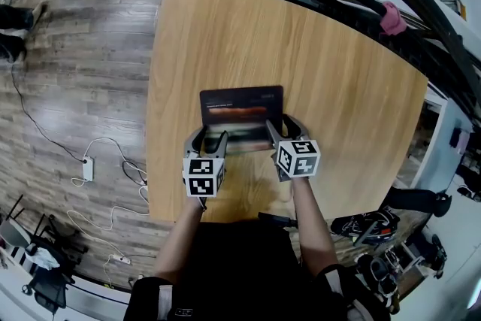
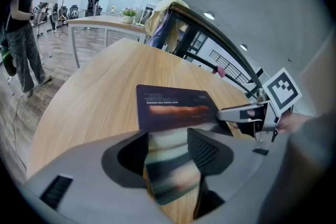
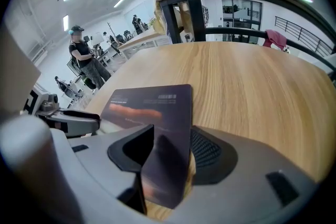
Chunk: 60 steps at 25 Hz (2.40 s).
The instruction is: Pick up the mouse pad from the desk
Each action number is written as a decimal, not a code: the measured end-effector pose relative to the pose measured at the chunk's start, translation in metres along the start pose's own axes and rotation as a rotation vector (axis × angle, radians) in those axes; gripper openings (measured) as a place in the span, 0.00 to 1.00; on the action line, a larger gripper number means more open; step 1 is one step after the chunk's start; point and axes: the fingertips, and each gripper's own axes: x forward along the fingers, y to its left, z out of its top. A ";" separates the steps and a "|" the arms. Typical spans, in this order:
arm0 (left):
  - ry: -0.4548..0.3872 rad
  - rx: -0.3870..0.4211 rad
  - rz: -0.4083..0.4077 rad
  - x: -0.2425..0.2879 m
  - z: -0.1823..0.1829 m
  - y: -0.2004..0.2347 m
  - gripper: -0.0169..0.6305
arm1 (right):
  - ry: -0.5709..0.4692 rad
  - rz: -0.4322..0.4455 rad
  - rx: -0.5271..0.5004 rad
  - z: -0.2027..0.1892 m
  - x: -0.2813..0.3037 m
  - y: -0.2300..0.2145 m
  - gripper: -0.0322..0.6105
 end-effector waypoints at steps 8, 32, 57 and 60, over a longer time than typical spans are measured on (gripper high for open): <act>0.006 0.011 0.016 -0.001 -0.001 -0.005 0.39 | 0.014 -0.018 0.006 -0.002 0.002 0.001 0.38; 0.063 0.014 -0.008 0.002 -0.014 -0.014 0.42 | 0.025 0.020 0.014 -0.009 0.004 0.028 0.38; 0.039 0.000 -0.025 0.001 -0.014 -0.006 0.39 | 0.035 0.104 -0.031 -0.021 0.010 0.065 0.38; 0.026 -0.007 -0.029 0.000 -0.015 -0.005 0.34 | 0.046 0.112 -0.027 -0.020 0.011 0.065 0.38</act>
